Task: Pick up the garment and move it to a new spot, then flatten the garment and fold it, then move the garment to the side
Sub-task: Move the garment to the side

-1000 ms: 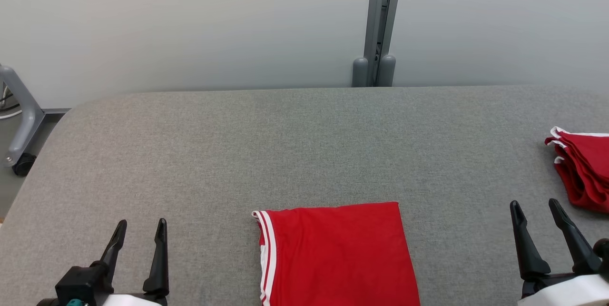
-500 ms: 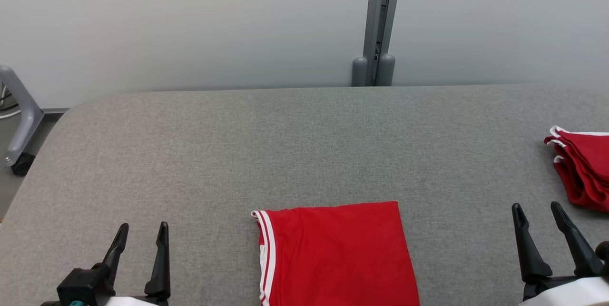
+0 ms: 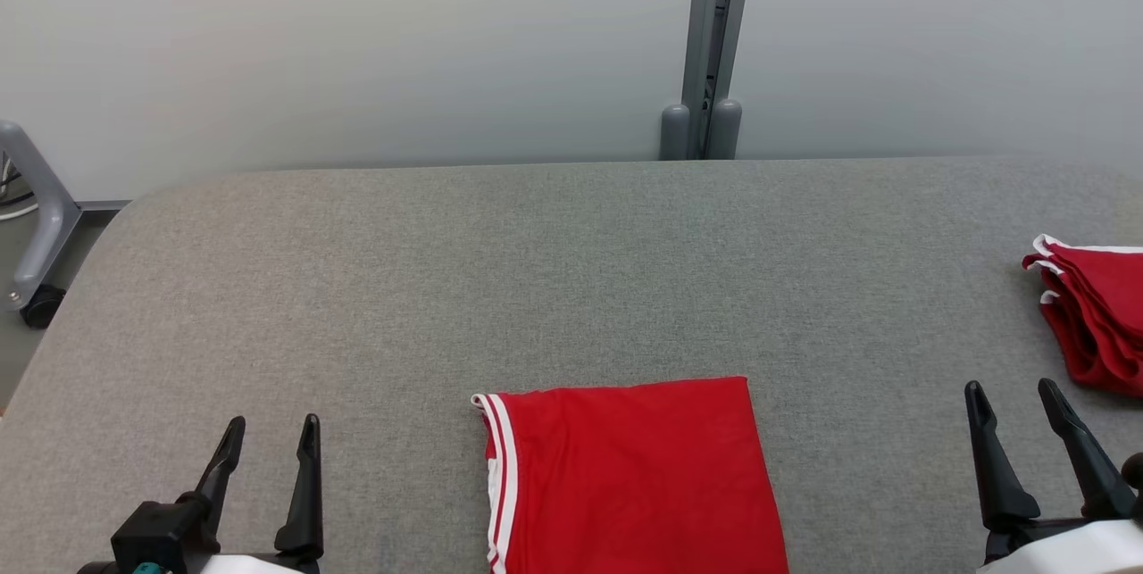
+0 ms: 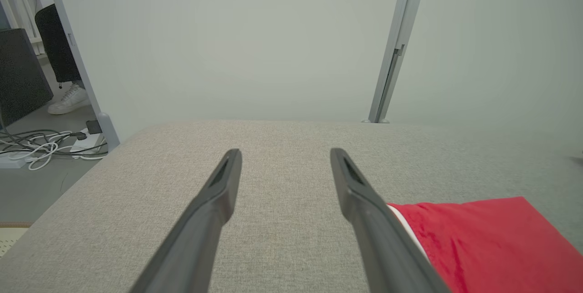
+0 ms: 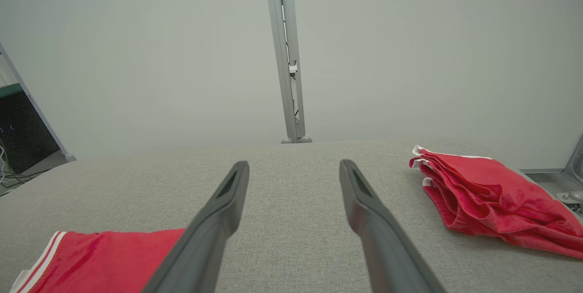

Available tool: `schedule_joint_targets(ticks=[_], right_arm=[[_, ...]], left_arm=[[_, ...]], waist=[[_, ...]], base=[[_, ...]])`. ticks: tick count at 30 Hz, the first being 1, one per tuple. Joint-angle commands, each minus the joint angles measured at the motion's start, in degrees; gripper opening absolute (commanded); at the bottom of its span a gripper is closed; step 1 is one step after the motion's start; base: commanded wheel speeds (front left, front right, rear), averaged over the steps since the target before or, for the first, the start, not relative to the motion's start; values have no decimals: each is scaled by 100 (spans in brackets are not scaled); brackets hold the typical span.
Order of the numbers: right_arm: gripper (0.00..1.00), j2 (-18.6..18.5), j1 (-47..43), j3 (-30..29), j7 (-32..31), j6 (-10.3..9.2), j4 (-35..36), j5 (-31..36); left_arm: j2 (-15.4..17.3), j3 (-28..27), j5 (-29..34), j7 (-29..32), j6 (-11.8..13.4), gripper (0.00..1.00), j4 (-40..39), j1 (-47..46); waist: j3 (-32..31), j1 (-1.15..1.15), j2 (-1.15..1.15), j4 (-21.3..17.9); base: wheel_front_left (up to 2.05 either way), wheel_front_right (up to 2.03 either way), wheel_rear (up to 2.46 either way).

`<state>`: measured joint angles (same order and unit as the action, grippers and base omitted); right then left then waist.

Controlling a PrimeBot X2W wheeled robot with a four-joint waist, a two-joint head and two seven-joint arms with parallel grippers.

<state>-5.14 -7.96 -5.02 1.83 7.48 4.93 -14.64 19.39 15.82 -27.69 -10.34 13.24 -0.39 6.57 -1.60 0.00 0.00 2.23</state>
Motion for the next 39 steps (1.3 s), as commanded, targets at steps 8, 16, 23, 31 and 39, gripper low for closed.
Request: schedule_joint_targets(ticks=[8, 16, 23, 31, 39], right_arm=[[100, 6, 58, 78, -88, 3, -238, -62], [100, -53, 507, 701, -83, 3, -1159, -268], [100, -125, 778, 1287, -196, 3, -2164, -581], [0, -181, 997, 1667, -135, 2, -2834, -866], [0, -518, 1252, 1748, 216, -5, -2733, -787]], left_arm=[[35, 145, 100, 9, -109, 100, -72, -440], [-147, 271, 117, -144, -271, 100, 106, -996], [-293, 298, 86, -300, -401, 100, 394, -1304], [-363, 242, 129, -423, -493, 100, 561, -1478], [-360, 63, 242, -476, -533, 100, 413, -1480]], waist=[[366, 0, 0, 343], [920, 0, 0, 800], [1127, 0, 0, 1032], [1152, 0, 0, 1053], [1088, 0, 0, 698]], base=[[0, 0, 0], [0, 0, 0], [0, 0, 0], [0, 0, 0], [0, 0, 0]])
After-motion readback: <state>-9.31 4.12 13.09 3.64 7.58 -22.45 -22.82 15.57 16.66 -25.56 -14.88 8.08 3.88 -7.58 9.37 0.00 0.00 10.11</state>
